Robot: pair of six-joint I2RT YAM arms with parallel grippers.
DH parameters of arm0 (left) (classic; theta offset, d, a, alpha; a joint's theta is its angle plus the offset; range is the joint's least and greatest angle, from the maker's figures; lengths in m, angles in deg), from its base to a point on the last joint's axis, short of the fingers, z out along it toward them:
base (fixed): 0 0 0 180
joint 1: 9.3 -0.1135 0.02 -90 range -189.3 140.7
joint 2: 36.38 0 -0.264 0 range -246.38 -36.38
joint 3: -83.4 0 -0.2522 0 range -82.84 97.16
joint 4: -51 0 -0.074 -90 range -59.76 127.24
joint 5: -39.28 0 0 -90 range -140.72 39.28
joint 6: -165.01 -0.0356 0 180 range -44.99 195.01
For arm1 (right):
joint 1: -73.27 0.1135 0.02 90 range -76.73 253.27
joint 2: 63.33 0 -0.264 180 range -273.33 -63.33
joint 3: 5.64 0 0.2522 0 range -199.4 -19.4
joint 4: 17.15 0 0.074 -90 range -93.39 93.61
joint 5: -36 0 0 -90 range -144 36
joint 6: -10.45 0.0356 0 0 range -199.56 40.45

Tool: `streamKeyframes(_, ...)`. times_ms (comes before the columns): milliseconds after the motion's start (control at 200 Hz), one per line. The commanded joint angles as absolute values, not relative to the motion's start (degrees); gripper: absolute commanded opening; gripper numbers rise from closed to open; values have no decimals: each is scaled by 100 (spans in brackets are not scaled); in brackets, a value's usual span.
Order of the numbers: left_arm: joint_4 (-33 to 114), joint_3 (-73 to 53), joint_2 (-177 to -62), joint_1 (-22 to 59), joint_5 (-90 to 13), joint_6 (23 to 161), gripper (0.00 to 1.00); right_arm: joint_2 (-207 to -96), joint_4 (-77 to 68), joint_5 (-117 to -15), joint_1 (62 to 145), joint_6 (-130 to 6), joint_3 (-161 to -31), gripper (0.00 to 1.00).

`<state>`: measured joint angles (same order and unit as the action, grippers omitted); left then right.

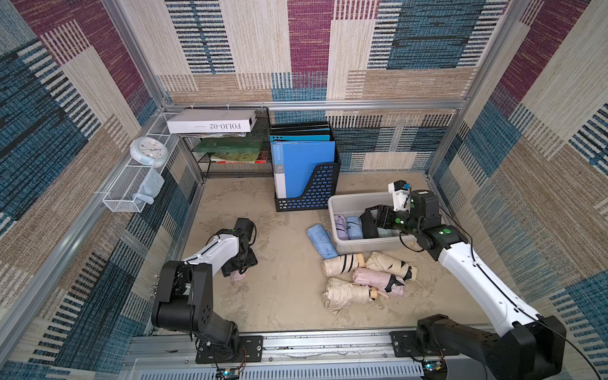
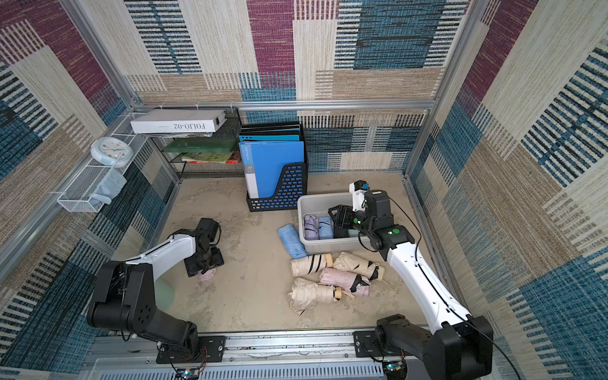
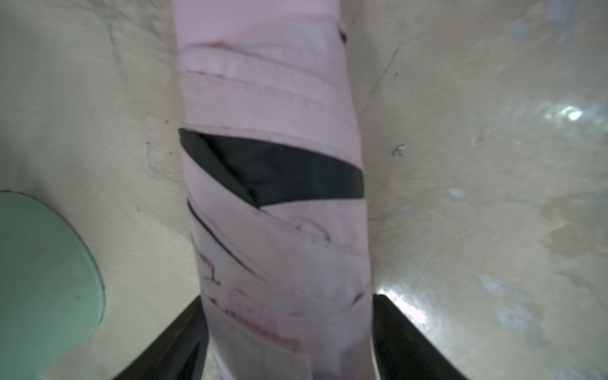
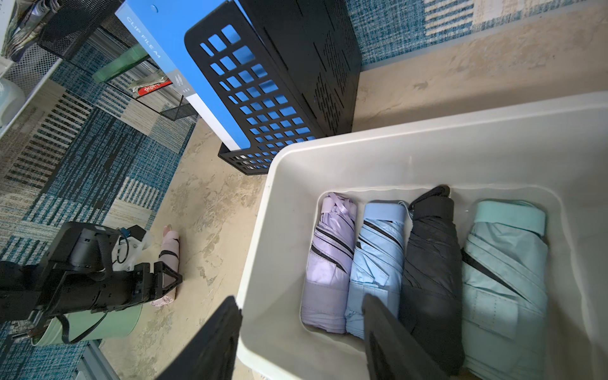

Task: Put the umbrella into the storage box
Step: Pick up the umbrella from the center of the board.

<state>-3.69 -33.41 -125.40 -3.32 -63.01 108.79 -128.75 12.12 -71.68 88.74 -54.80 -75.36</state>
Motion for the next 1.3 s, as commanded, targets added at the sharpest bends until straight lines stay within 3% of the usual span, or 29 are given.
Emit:
streamKeyframes(0,-122,-3326,-12641,-297,-5909,10993,68,-12772,1168,-7194,8875,-5455,-7495,63)
streamKeyframes(446,15,-3512,-12260,764,-5697,11446,32,-12674,1140,-7431,8883,-5430,-7399,62)
streamKeyframes(731,428,-3528,-10815,1421,-5363,11359,1,-12670,1157,-7680,9017,-5211,-7441,61)
streamKeyframes(952,2631,-3730,-9741,1840,-3338,11297,0,-12839,711,-8089,9653,-4763,-7681,65)
streamKeyframes(1292,5056,-3167,-10003,2494,-1112,11864,0,-13056,-797,-9519,10350,-4118,-7846,72)
